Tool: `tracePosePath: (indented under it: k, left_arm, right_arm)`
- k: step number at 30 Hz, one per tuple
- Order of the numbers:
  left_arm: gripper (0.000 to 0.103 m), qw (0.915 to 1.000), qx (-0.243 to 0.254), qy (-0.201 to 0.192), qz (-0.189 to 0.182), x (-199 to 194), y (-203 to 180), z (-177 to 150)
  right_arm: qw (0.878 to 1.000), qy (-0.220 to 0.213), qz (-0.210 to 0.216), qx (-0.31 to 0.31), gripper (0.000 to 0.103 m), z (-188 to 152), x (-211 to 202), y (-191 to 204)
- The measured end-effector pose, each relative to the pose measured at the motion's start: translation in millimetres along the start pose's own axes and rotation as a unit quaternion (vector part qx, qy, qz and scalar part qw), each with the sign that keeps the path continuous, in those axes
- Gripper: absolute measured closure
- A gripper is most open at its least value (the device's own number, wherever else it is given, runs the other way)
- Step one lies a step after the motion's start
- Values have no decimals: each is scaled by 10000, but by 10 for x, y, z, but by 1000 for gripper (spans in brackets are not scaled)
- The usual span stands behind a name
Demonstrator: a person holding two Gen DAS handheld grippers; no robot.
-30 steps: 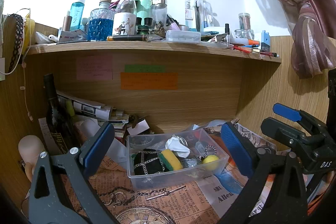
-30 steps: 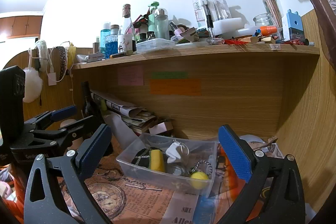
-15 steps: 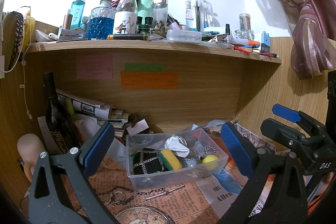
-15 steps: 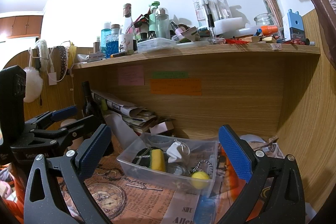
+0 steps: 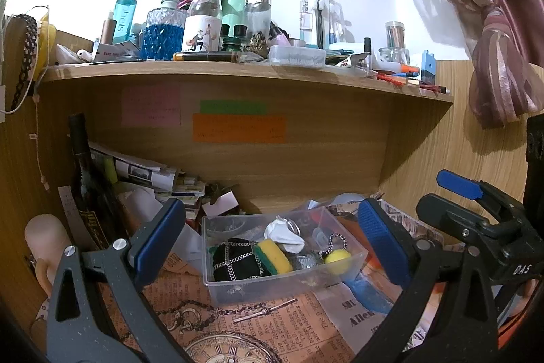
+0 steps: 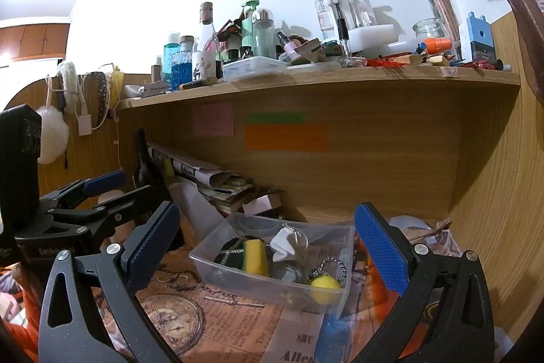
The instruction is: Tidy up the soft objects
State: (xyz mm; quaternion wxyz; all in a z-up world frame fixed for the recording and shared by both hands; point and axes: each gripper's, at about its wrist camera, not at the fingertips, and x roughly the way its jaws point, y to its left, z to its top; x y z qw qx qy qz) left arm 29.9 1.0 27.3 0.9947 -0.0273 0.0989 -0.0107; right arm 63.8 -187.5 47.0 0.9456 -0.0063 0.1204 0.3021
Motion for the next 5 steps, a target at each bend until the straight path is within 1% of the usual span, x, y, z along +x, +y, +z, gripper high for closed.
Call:
tracePosePath:
  k: [5]
  left_arm:
    - [0, 10000, -8, 31, -19, 22, 7, -12]
  right_arm:
    - [10000, 43, 22, 2, 0, -10, 36, -10]
